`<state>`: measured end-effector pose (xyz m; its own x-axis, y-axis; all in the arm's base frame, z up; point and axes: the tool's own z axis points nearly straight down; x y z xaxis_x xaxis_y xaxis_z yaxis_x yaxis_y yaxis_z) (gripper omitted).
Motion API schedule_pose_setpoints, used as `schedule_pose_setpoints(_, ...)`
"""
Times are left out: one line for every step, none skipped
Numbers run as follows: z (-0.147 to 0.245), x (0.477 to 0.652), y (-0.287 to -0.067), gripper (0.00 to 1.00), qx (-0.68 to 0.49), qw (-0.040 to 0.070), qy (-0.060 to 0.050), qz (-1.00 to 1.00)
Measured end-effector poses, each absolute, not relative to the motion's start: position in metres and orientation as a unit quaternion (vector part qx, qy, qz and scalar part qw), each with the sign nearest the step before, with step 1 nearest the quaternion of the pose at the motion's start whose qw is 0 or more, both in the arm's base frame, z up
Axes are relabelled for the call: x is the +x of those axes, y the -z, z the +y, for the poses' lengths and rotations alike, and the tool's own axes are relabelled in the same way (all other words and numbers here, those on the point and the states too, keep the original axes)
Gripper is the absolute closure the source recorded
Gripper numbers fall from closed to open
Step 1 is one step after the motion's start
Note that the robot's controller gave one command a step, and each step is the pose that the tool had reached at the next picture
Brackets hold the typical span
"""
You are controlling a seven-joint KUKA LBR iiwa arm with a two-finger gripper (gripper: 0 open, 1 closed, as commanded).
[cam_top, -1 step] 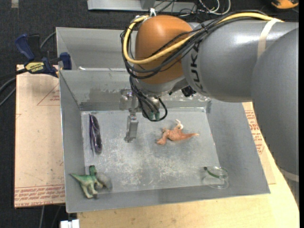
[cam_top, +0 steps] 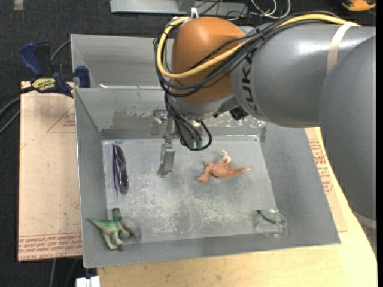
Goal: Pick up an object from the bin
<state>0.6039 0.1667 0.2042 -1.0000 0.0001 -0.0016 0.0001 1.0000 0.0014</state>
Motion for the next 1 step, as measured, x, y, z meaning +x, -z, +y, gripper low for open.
schedule_pose_setpoints(0.1100,0.5914,-0.1128,0.00,-0.044,-0.006,0.001,0.999)
